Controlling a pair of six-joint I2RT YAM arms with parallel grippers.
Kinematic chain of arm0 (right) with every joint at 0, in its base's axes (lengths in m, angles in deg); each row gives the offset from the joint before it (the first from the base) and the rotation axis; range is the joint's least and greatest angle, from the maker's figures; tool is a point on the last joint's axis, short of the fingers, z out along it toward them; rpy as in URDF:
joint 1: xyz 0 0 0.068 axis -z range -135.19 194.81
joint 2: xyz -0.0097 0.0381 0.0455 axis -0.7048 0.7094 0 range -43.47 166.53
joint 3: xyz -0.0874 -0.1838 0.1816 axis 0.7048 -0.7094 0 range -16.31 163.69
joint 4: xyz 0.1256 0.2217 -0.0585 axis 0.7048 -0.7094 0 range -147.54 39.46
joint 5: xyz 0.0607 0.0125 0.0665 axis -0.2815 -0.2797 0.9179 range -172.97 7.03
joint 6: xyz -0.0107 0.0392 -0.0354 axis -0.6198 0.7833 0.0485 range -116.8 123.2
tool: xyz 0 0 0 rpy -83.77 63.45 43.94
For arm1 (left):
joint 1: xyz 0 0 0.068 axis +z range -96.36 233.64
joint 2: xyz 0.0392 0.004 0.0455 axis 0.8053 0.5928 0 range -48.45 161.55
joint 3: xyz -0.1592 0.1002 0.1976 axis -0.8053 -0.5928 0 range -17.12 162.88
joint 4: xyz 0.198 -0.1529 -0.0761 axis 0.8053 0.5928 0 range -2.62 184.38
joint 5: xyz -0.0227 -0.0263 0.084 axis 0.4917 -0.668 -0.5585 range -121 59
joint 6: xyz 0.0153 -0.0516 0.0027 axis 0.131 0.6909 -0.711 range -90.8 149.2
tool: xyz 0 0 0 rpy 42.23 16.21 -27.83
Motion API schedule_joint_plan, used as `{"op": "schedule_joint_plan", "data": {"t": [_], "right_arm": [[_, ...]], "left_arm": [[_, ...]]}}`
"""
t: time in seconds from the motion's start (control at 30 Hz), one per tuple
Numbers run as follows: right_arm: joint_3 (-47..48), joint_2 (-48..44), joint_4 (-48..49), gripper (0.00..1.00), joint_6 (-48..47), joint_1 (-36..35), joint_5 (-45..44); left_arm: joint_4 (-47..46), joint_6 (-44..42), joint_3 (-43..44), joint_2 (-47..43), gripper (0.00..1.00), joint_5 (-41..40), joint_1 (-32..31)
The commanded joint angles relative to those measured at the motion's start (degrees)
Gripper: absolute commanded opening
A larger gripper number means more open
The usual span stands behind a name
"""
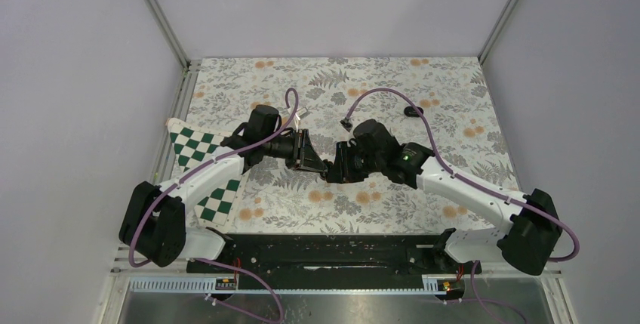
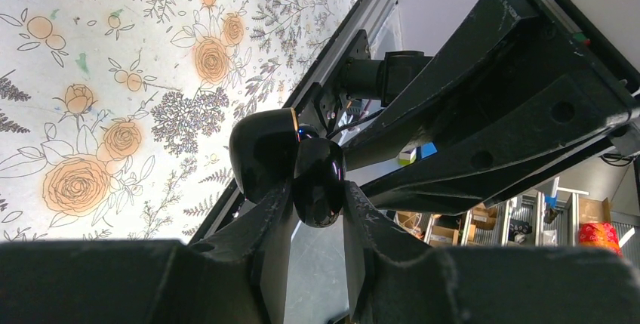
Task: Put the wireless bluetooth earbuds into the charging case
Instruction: Insert the left earbud into the left side groove of the charging case.
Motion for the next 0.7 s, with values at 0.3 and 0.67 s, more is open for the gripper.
{"op": "schedule_joint_plan", "data": {"t": [0.3, 0.67], "right_arm": [[-1.31, -2.6, 1.14, 0.0, 0.51, 1.17, -0.48], [-1.42, -3.06, 0.74, 0.0, 0.8, 3.04, 0.26]], "left_arm": [[-5.38, 1.5, -0.04, -0.04, 0.0, 5.41, 0.04], [-5.38, 1.16, -0.21, -0.54, 0.0, 6.01, 0.04]]}}
